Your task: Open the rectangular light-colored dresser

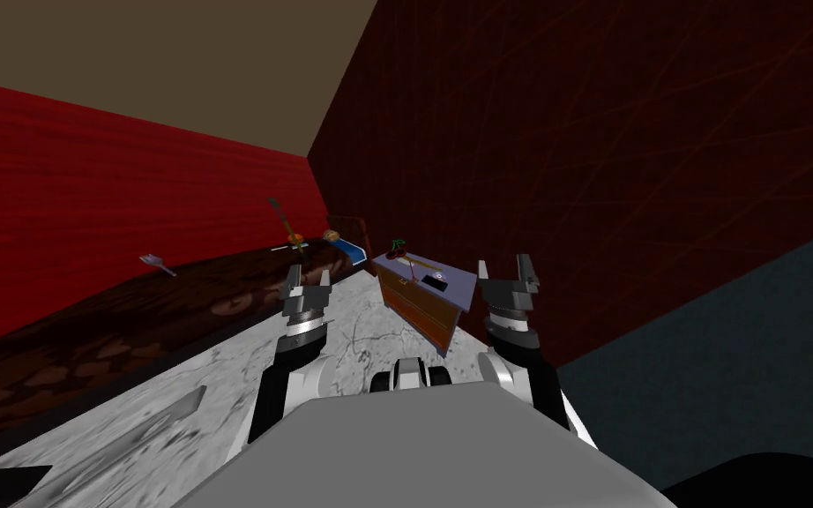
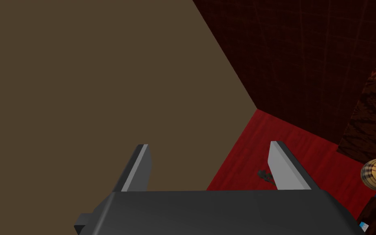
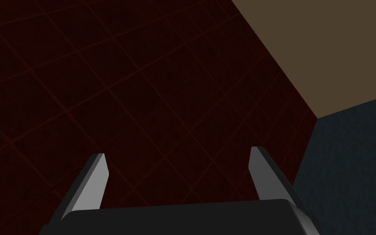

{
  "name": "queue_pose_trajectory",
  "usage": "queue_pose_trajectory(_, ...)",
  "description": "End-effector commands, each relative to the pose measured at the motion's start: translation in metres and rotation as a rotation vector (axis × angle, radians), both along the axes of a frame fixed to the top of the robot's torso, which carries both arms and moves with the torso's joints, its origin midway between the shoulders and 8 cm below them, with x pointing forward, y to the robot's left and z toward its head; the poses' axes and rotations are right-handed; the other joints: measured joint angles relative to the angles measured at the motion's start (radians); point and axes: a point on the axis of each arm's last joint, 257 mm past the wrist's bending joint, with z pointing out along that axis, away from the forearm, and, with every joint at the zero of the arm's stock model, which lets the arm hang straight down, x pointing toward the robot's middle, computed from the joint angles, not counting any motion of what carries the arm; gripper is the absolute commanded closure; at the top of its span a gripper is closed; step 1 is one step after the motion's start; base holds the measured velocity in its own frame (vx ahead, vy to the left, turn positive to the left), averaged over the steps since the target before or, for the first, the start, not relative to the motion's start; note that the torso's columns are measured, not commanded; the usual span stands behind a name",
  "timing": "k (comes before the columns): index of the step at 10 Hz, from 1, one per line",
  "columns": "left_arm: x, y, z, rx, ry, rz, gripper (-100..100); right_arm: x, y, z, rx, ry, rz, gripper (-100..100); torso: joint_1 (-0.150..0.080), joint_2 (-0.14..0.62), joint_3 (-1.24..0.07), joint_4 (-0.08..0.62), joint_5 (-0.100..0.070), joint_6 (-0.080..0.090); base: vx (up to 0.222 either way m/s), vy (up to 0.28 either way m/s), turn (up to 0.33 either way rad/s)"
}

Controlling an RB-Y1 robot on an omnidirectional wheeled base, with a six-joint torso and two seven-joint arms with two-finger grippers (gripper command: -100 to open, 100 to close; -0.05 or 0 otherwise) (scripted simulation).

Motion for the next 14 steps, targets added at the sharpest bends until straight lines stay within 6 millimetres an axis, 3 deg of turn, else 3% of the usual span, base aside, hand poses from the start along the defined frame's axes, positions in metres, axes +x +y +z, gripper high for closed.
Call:
queue_pose_trajectory(1,0.0,0.0,0.0,0.0,0.0,0.0,0,0.01,0.007,-0.017,-0.105,0.069,-0.013,-100,0.0,0.009,-0.019,0.01,0.0,0.0,-0.011,0.002,0.18)
queue_pose_trajectory(7,0.0,0.0,0.0,0.0,0.0,0.0,0,0.038,-0.007,-0.096,-0.415,0.324,-0.173,-100,0.0,0.013,-0.025,0.014,0.0,0.0,-0.016,0.008,0.306)
queue_pose_trajectory(10,0.0,0.0,0.0,0.0,0.0,0.0,0,0.045,-0.03,-0.15,-0.6,0.486,-0.287,-100,0.0,0.013,-0.025,0.014,0.0,0.001,-0.019,0.013,0.404)
queue_pose_trajectory(11,0.0,0.0,0.0,0.0,0.0,0.0,0,0.045,-0.03,-0.15,-0.606,0.486,-0.292,-100,0.0,0.013,-0.025,0.014,0.0,0.0,-0.014,0.009,0.185)
queue_pose_trajectory(14,0.0,0.0,0.0,0.0,0.0,0.0,0,0.042,-0.065,-0.211,-0.815,0.666,-0.404,-100,0.0,0.013,-0.025,0.014,0.0,0.0,-0.016,0.017,0.398)
